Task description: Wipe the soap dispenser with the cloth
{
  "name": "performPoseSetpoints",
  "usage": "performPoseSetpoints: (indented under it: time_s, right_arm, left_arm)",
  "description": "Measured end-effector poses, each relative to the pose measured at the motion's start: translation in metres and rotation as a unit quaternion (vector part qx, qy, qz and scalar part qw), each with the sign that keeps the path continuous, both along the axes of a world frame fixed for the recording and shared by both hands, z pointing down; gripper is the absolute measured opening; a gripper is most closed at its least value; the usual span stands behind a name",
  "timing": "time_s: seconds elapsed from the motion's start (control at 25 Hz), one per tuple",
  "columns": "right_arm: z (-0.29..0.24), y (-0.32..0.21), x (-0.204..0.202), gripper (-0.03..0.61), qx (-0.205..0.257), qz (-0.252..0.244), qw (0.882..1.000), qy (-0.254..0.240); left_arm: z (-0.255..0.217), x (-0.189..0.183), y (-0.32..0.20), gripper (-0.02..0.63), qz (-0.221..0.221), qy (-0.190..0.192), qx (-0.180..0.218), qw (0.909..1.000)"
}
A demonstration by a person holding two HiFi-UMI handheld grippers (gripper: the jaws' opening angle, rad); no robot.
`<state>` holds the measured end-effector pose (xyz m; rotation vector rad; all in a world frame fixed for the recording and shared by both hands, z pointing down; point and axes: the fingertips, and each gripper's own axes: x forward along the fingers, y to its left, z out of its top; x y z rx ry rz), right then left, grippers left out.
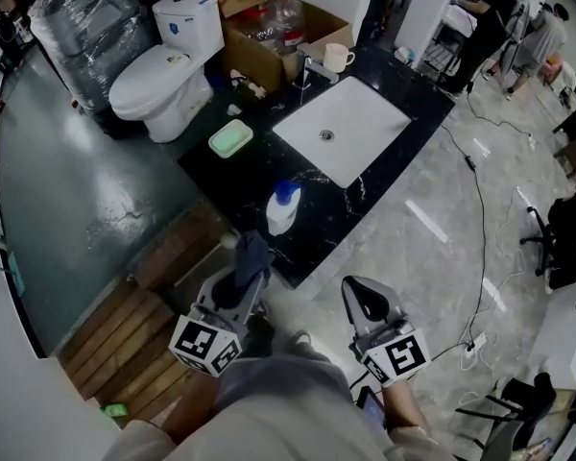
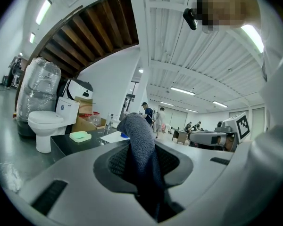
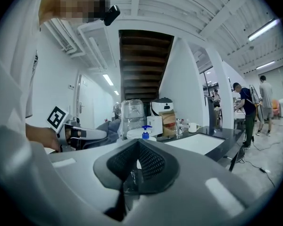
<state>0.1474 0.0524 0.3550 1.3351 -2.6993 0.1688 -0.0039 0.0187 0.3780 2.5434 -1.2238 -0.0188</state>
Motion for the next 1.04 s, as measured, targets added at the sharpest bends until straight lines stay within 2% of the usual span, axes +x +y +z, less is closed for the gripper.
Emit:
performPoseSetpoints:
  time_s: [0.56,0.84,1.04]
  right_arm:
    - [-0.006,0.059,0.026,-0.002,0.018,-0.029,0.999,0.008]
    - [-0.01,0.086,0.04,-0.002,0.023,-0.035,0.999,0.002]
    - [-0.009,0.105,0.046,-0.002,0.025,-0.041,0.999,-0.001]
  left_arm:
    - [-0.007,0.023,0.063,0.091,-0.034,-0.005,0.011,0.9994]
    - [-0.014,0.041,0.084,0.091,-0.034,-0.002,0.019,0.9992]
    - [-0.016,0.039,0.094,0.091,-0.053,0.003,0.02,0.9984]
